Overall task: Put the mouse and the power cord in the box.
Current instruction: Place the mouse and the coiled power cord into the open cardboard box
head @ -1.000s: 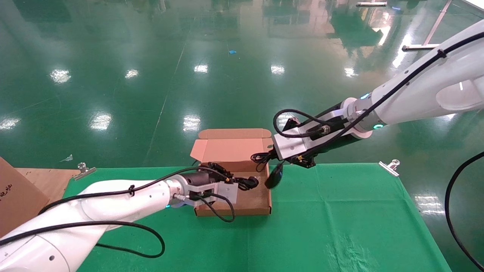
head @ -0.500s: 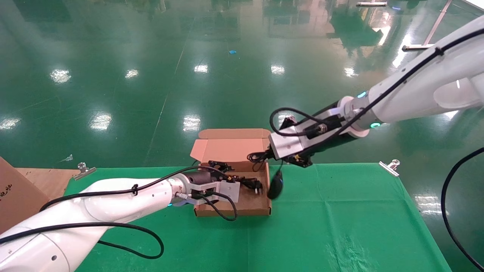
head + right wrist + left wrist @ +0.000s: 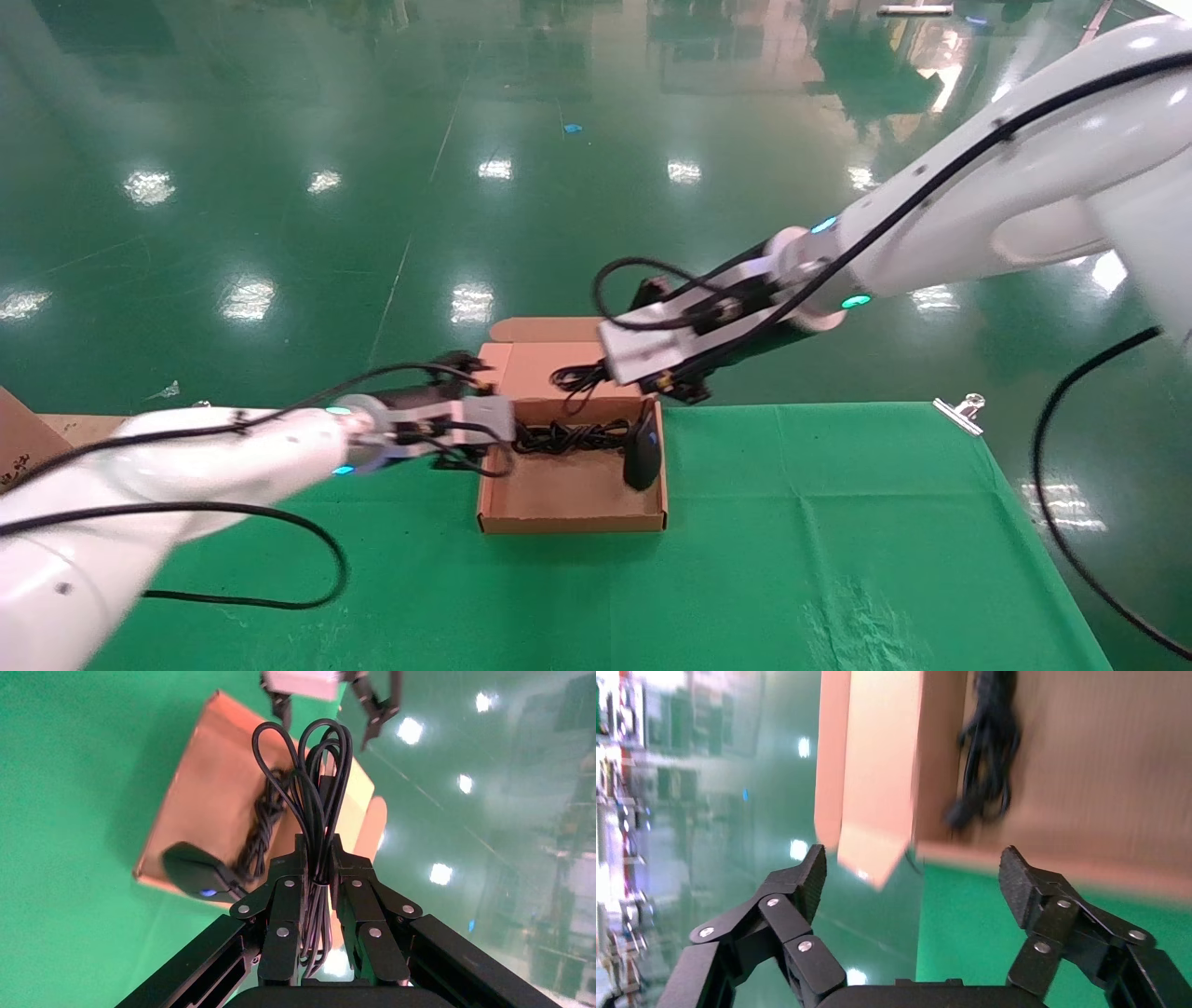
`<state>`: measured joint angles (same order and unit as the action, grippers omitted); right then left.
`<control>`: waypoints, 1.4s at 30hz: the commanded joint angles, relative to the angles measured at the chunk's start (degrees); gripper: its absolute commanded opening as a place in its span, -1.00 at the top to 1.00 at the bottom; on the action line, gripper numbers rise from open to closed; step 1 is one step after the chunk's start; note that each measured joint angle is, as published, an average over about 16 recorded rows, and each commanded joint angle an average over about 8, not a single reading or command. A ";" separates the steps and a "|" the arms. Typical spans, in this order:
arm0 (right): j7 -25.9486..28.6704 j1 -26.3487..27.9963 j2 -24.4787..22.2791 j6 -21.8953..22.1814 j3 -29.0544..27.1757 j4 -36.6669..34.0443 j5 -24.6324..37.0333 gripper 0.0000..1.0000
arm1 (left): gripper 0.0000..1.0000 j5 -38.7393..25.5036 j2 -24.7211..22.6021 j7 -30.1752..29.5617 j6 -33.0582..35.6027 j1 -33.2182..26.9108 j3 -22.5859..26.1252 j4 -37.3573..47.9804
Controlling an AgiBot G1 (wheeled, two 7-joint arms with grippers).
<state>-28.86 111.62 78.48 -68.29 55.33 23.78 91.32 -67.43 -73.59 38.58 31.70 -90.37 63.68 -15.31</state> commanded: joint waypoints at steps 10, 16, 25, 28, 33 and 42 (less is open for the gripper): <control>8.14 -5.62 0.35 13.84 8.86 11.97 -3.44 1.00 | -1.00 8.60 11.24 8.44 13.84 -1.89 -6.22 1.10; 10.26 -9.16 0.38 24.19 14.29 15.03 -4.82 1.00 | -1.00 12.95 14.64 13.87 19.94 -2.15 -9.37 3.12; 12.00 -11.58 0.30 30.94 21.24 14.79 -6.28 -0.31 | -1.00 15.25 13.91 18.33 21.47 -1.93 -11.10 8.20; 12.20 -11.85 0.29 32.09 22.50 14.73 -6.95 -1.00 | -1.00 15.45 13.22 18.99 21.10 -1.61 -11.24 9.64; 12.29 -12.04 0.29 33.17 23.69 14.92 -7.67 -1.00 | -1.00 15.67 12.64 19.20 20.75 -1.35 -11.38 11.07; 12.29 -11.85 0.27 32.89 23.39 14.80 -7.60 -1.00 | -1.00 15.53 12.56 19.21 20.61 -1.30 -11.29 10.82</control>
<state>-16.57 99.77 78.72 -35.40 78.75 38.61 83.72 -51.90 -61.03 57.78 52.31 -91.68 52.38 -4.47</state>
